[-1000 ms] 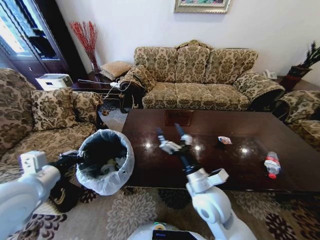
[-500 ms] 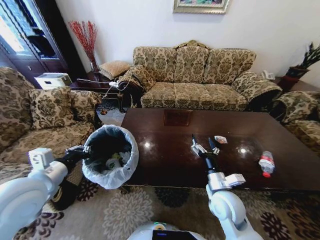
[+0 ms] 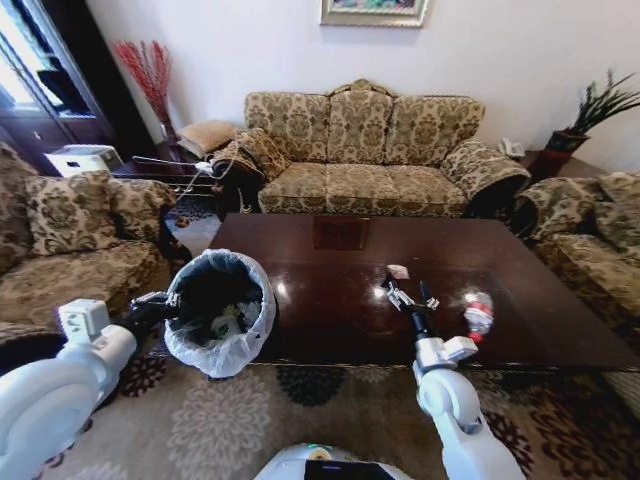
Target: Move to the front of the table and place the trash on the table into the trash bin.
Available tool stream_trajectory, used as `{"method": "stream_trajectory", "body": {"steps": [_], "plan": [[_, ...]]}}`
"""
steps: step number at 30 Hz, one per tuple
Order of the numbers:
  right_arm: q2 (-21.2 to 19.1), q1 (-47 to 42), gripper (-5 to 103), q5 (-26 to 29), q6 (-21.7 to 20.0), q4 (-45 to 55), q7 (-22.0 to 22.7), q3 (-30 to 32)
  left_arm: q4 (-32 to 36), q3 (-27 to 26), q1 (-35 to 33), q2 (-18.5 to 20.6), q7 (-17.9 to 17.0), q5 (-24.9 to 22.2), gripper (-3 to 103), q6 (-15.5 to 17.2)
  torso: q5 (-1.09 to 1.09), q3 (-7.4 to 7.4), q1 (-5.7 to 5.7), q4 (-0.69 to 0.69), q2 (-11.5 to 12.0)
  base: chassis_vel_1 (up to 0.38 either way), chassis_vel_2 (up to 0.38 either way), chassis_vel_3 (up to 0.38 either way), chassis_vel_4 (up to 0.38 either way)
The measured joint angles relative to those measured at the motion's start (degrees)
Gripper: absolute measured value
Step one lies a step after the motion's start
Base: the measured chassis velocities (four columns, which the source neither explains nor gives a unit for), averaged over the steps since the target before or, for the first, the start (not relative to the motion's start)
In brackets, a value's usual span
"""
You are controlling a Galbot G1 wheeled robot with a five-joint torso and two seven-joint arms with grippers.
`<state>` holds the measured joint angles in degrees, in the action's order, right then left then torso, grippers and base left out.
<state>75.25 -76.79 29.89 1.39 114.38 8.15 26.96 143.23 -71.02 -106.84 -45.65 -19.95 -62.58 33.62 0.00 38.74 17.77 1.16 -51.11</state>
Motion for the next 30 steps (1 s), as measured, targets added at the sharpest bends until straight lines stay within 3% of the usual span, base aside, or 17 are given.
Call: {"method": "stream_trajectory", "body": {"steps": [3, 5, 6, 9, 11, 15, 23, 30], "plan": [[-0.5, 6.1, 100, -1.8, 0.6, -10.2, -3.6, -0.5, 0.0, 0.7, 0.0, -1.5, -0.2, 1.8, 2, -0.5, 0.02, 0.0, 0.0, 0.0, 0.0, -0.328, -0.321, 0.325, 0.305], [-0.4, 7.3, 100, -2.4, 0.9, -12.0, -4.2, -0.7, 0.0, 0.7, 0.0, -1.9, -0.2, 1.9, 2, -0.6, 0.02, 0.0, 0.0, -0.01, 0.0, -0.296, -0.265, 0.267, 0.235], [0.0, 11.9, 100, -4.7, 1.7, -18.6, -5.2, -1.7, 0.0, 0.9, 0.0, -3.7, -0.2, 2.4, 2, -0.8, 0.06, 0.01, 0.0, -0.02, 0.0, -0.191, -0.231, 0.134, 0.118], [0.4, 16.2, 100, -5.5, 2.2, -24.6, -5.6, -3.6, 0.1, 1.2, -0.1, -5.8, -0.1, 3.0, 2, -0.8, 0.09, 0.02, 0.02, -0.03, 0.0, -0.093, -0.144, 0.095, 0.055], [1.3, 19.7, 100, -6.5, 2.8, -29.5, -6.1, -5.1, 0.1, 1.7, -0.3, -7.7, 0.0, 3.6, 2, -0.9, 0.01, 0.01, 0.02, 0.01, 0.0, -0.014, -0.035, 0.038, -0.001], [2.3, 22.5, 100, -7.2, 2.6, -32.4, -7.2, -6.5, 0.0, 1.6, -0.8, -8.9, 0.0, 3.8, 2, -0.9, -0.08, 0.01, 0.01, 0.02, 0.0, 0.05, 0.049, -0.01, -0.007], [5.0, 28.3, 100, -12.1, 2.5, -38.7, -7.2, -9.2, 0.0, 1.6, -1.0, -9.9, 0.1, 3.8, 2, -0.8, 0.02, 0.0, -0.01, 0.01, 0.0, 0.038, 0.038, -0.014, -0.013], [7.1, 34.1, 100, -13.9, -1.0, -44.6, -5.2, -9.9, 0.0, 0.2, -1.4, -9.6, -0.5, 3.4, 2, -1.4, 0.0, 0.01, 0.01, 0.0, 0.0, -0.014, -0.001, 0.001, 0.002]]}}
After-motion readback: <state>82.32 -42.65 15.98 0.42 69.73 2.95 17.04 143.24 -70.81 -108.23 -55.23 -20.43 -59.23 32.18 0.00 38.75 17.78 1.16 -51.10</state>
